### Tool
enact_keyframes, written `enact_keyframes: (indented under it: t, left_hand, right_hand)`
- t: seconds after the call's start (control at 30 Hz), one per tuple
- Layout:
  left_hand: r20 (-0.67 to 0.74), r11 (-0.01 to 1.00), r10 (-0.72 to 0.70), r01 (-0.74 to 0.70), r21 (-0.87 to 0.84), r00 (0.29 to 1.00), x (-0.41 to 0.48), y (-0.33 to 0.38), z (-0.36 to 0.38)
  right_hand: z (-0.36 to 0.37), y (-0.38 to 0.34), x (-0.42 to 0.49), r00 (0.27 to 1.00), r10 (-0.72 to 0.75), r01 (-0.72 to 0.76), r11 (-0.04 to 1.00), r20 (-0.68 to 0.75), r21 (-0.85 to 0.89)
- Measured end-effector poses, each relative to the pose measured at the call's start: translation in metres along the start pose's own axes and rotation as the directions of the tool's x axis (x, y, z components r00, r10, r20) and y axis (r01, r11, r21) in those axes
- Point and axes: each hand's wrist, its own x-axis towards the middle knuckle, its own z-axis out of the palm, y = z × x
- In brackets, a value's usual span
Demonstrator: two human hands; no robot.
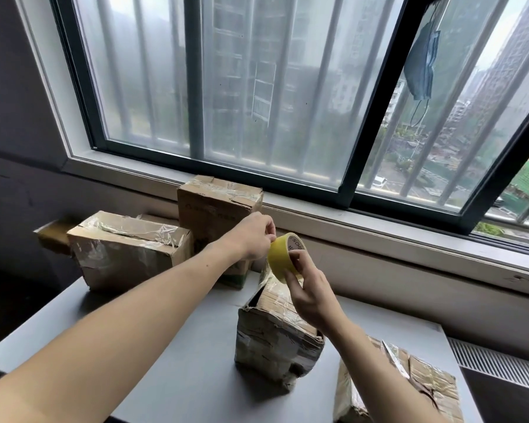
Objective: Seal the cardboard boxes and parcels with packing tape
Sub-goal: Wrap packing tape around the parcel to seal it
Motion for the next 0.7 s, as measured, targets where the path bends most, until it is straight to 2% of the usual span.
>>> enact_keyframes:
  t: [0.13, 0.23, 0.43, 0.57, 0.7]
  left_hand:
    - [-0.129, 0.998, 0.028, -0.036, -0.059, 0.991, -0.006, 0.006, 0.006]
    - [-0.201, 0.998, 0.052, -0.058, -0.027, 0.978, -0.009, 0.009, 0.007]
    - [-0.18, 0.996, 0.085, -0.078, 0.046, 0.98, -0.013, 0.008, 0.008]
    - [-0.182, 0.998, 0.055, -0.059, -0.016, 0.982, -0.011, 0.009, 0.009]
    - [-0.251, 0.99, 0.019, -0.054, -0.132, 0.968, -0.01, 0.013, 0.007]
  right_hand:
    - [0.0, -0.006, 0.008, 0.999, 0.021, -0.02, 0.998, -0.024, 0.061]
    - [-0.001, -0.008, 0.013, 1.0, 0.018, -0.017, 0.998, -0.021, 0.059]
    - [-0.001, -0.01, 0.014, 0.995, 0.098, -0.094, 0.985, -0.018, 0.142]
    - [0.0, -0.013, 0.018, 0.986, 0.169, -0.163, 0.967, -0.012, 0.194]
    - [-0.008, -0.015, 0.027, 0.942, 0.335, -0.324, 0.896, 0.016, 0.303]
